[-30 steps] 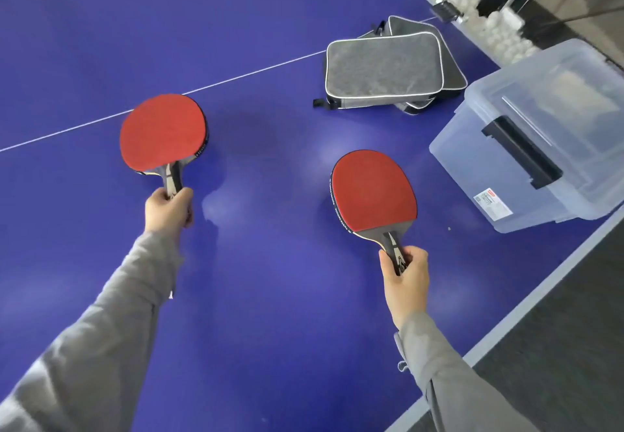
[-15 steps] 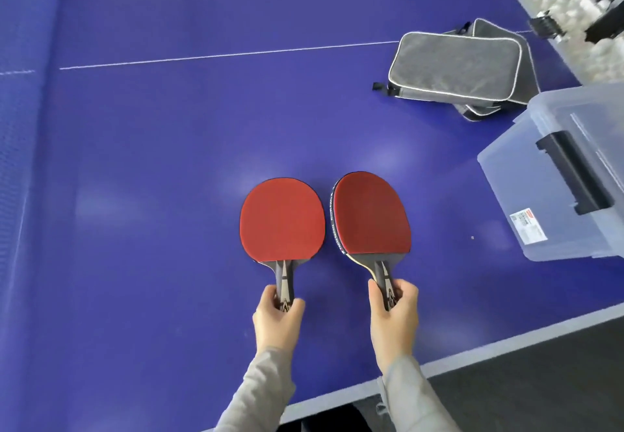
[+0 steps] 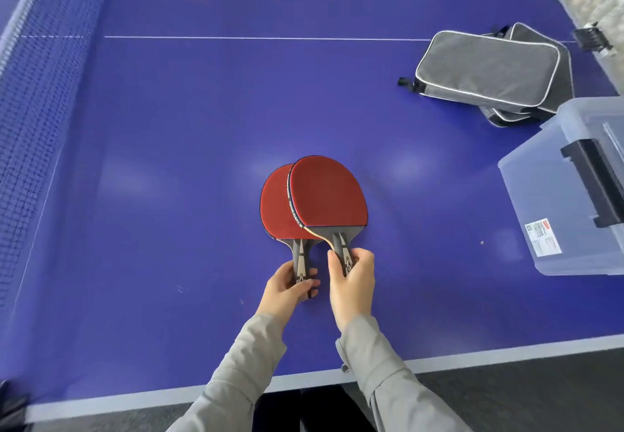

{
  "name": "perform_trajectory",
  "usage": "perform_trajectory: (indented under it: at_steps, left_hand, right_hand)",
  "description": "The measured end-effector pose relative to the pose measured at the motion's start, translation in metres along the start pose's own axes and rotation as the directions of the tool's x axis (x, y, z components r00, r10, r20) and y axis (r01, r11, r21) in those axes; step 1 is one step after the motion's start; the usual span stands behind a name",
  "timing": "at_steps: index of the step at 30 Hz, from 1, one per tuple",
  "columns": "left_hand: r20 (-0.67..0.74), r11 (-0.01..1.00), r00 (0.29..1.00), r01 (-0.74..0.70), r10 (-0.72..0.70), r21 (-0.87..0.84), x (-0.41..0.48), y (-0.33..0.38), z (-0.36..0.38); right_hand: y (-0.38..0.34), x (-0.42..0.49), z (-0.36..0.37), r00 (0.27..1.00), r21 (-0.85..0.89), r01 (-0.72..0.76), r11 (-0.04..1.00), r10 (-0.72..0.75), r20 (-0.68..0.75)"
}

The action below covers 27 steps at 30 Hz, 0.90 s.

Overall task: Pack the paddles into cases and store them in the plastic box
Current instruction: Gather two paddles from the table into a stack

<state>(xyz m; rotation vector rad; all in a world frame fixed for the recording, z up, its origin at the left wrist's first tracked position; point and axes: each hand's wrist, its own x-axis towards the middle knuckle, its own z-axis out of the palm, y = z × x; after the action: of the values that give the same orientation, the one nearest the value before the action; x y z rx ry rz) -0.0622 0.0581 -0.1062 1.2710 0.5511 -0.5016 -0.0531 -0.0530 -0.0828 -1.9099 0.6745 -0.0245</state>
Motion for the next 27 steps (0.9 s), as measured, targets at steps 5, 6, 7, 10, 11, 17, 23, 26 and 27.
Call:
perform_trajectory:
  at_steps: [5, 6, 7, 10, 11, 17, 23, 26, 27]
  left_hand:
    - [0.094, 0.999, 0.995, -0.009, 0.014, -0.048, -0.002, -0.005, -0.007]
    - [0.119, 0.999, 0.993, -0.010, 0.015, -0.046, -0.002, -0.005, -0.008]
    - [0.145, 0.999, 0.989, -0.004, 0.011, -0.049, -0.002, -0.004, -0.009]
    - [0.208, 0.992, 0.978, 0.055, -0.031, -0.111, -0.001, -0.001, -0.013]
    - [0.217, 0.987, 0.975, 0.078, -0.046, -0.143, 0.000, 0.000, -0.014]
    - [0.260, 0.977, 0.964, 0.105, -0.055, -0.186, 0.002, -0.001, -0.020]
    - [0.353, 0.982, 0.936, 0.077, -0.012, -0.171, 0.002, -0.001, -0.027]
    - [0.367, 0.985, 0.930, 0.071, -0.008, -0.159, 0.002, -0.001, -0.027]
    - [0.366, 0.985, 0.930, 0.067, -0.005, -0.158, 0.002, -0.001, -0.027]
  right_hand:
    - [-0.005, -0.011, 0.019, 0.997, 0.010, -0.009, 1.000, 0.008, 0.083]
    - [-0.005, -0.013, 0.021, 0.995, 0.010, -0.013, 1.000, 0.012, 0.098]
    - [-0.006, -0.016, 0.023, 0.993, 0.008, -0.019, 1.000, 0.018, 0.113]
    - [-0.006, -0.021, 0.026, 0.989, -0.016, -0.030, 0.999, 0.032, 0.143]
    - [-0.004, -0.022, 0.026, 0.989, -0.053, -0.018, 0.998, 0.026, 0.144]
    - [0.002, -0.029, 0.024, 0.988, -0.209, 0.064, 0.976, -0.033, 0.150]
    - [0.006, -0.033, 0.020, 0.978, -0.229, 0.112, 0.967, -0.066, 0.199]
    - [0.006, -0.033, 0.021, 0.978, -0.221, 0.108, 0.969, -0.064, 0.197]
    - [0.007, -0.034, 0.021, 0.978, -0.221, 0.110, 0.969, -0.066, 0.198]
